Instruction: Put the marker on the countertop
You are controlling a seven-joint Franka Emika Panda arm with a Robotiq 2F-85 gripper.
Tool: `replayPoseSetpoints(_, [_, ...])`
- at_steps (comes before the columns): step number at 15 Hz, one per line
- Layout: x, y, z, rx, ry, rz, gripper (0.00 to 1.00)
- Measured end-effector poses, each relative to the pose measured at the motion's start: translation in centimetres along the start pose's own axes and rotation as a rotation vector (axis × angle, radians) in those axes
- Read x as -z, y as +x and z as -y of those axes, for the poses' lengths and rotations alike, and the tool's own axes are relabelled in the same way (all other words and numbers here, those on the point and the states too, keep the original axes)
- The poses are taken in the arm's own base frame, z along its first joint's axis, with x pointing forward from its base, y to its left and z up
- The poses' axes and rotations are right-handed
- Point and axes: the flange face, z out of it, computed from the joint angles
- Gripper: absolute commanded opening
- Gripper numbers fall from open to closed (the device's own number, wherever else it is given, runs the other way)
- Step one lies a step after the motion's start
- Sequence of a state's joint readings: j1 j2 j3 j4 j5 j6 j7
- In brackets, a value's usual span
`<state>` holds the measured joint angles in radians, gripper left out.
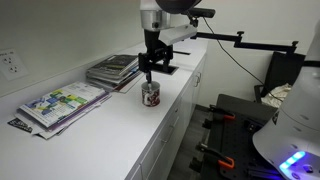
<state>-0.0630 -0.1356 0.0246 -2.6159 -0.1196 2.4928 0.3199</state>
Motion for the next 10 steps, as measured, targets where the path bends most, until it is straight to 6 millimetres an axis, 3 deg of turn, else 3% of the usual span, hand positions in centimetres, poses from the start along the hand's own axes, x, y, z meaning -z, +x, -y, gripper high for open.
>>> replayPoseSetpoints(5, [-1.9, 1.3, -2.1, -0.226, 0.025, -0.023, 0.96])
replayPoseSetpoints(7, [-3.4, 2.4, -3.2, -0.334, 0.042, -0.031, 0.74])
replayPoseSetpoints(10, [-5.4, 4.4, -3.9, -0.449, 0.048, -0.038, 0.53])
